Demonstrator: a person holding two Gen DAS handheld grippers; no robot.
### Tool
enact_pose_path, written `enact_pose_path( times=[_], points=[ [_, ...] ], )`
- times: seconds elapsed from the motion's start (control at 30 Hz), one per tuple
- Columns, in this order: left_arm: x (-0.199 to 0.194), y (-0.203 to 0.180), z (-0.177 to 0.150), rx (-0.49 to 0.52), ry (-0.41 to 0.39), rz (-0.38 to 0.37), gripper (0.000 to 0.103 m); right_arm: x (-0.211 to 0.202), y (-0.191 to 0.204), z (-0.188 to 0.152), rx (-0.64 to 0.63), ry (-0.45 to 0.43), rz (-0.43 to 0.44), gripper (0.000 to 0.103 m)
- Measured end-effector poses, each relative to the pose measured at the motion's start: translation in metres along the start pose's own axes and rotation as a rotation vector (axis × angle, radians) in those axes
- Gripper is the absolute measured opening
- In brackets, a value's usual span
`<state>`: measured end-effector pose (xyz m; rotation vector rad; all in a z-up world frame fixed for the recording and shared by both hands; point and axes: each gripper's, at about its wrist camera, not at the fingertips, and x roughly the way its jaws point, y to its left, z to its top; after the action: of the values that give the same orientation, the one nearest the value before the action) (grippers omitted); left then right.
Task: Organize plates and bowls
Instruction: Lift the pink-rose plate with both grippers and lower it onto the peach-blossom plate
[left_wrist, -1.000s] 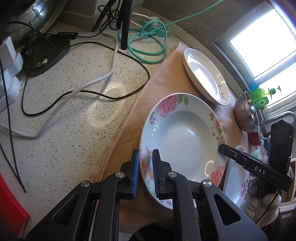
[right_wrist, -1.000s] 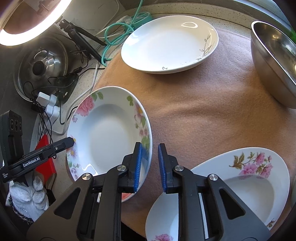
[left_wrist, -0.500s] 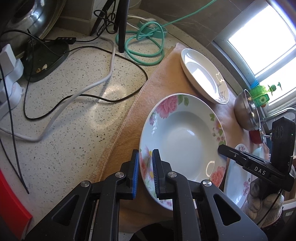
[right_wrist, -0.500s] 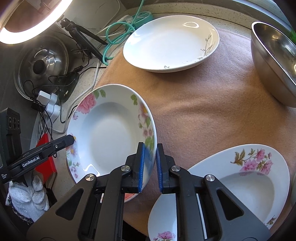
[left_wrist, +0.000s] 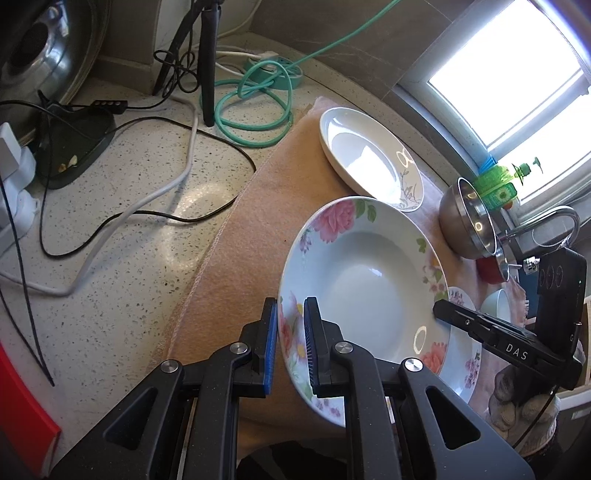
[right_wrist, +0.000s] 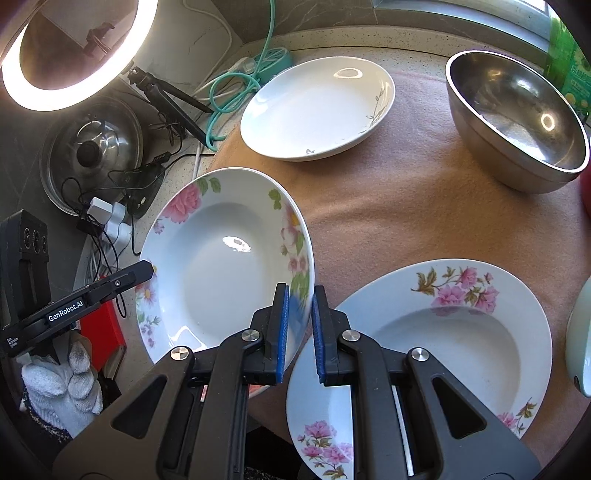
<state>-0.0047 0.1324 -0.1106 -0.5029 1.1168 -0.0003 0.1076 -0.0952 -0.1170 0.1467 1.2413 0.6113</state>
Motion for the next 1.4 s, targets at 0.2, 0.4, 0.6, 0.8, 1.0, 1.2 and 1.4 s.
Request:
enact_pose_path(
  times=[0.2, 0.4, 0.6, 0.8, 1.0, 1.2, 1.4],
  points=[
    [0.001, -0.023, -0.001, 0.045, 0.001, -0.029, 0.012, -0.023, -0.018, -0.012, 0.044, -0.029, -0.014, 0.012],
    [0.009, -0.048, -0.003, 0.093, 0.026, -0.064, 0.012, -0.04, -0.041, -0.028, 0.091, -0.042, -0.039, 0.012],
    [0.019, -0.073, -0.01, 0.142, 0.054, -0.089, 0.012, -0.056, -0.063, -0.043, 0.137, -0.057, -0.065, 0.012],
    [0.03, -0.098, -0.017, 0.193, 0.084, -0.109, 0.012, -0.067, -0.083, -0.056, 0.185, -0.068, -0.091, 0.012],
    [0.042, -0.116, -0.024, 0.232, 0.115, -0.116, 0.012, -0.072, -0.1, -0.069, 0.22, -0.069, -0.114, 0.012],
    [0.05, -0.13, -0.031, 0.265, 0.14, -0.12, 0.012, -0.076, -0.115, -0.079, 0.248, -0.064, -0.128, 0.012],
    [0.06, -0.142, -0.039, 0.297, 0.166, -0.115, 0.012, -0.076, -0.128, -0.086, 0.267, -0.055, -0.144, 0.012]
  ],
)
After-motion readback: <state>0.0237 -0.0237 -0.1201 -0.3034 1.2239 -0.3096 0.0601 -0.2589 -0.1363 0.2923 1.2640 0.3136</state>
